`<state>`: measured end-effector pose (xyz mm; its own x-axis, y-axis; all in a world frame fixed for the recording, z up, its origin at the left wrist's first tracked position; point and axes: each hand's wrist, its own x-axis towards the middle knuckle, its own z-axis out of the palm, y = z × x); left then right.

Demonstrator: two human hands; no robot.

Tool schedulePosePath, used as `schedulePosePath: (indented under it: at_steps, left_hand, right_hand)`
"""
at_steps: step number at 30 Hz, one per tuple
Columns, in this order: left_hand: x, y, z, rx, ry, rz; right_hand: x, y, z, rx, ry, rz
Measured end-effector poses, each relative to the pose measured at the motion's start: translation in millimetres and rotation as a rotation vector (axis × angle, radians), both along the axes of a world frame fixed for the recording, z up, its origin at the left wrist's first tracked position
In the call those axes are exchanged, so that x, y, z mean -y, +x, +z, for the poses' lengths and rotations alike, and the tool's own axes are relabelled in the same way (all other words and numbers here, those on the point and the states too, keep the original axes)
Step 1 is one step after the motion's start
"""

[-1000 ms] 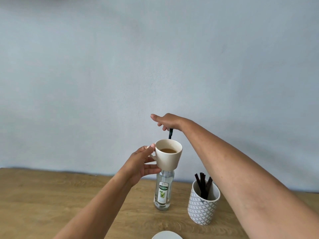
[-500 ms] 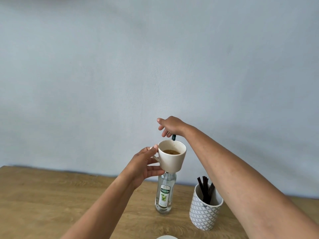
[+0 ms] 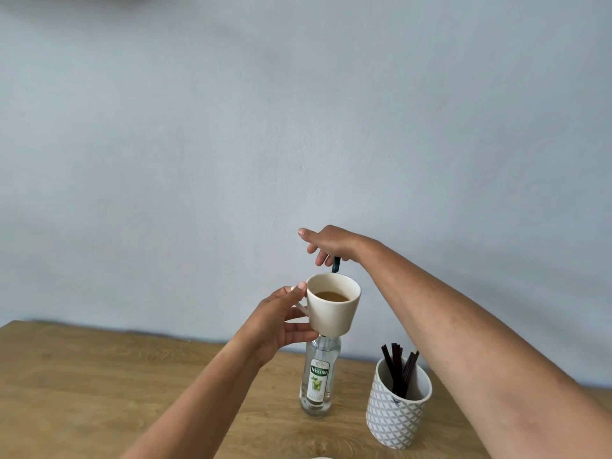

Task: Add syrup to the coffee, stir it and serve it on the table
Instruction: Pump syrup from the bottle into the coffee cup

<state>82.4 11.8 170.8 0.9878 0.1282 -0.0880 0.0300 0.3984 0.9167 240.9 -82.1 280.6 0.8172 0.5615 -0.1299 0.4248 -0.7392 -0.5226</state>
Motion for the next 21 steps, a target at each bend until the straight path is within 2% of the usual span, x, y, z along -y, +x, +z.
schedulePosePath:
  at_steps: [12, 21]
  left_hand:
    - [2.0, 6.0, -10.3, -0.025, -0.042, 0.001]
    - [-1.0, 4.3, -5.9, -0.026, -0.029, 0.01]
  right_hand:
    - [-1.7, 5.6, -15.8, 0.03, 0.06, 0.012]
    - [0.2, 3.8, -3.5, -0.019, 0.023, 0.016]
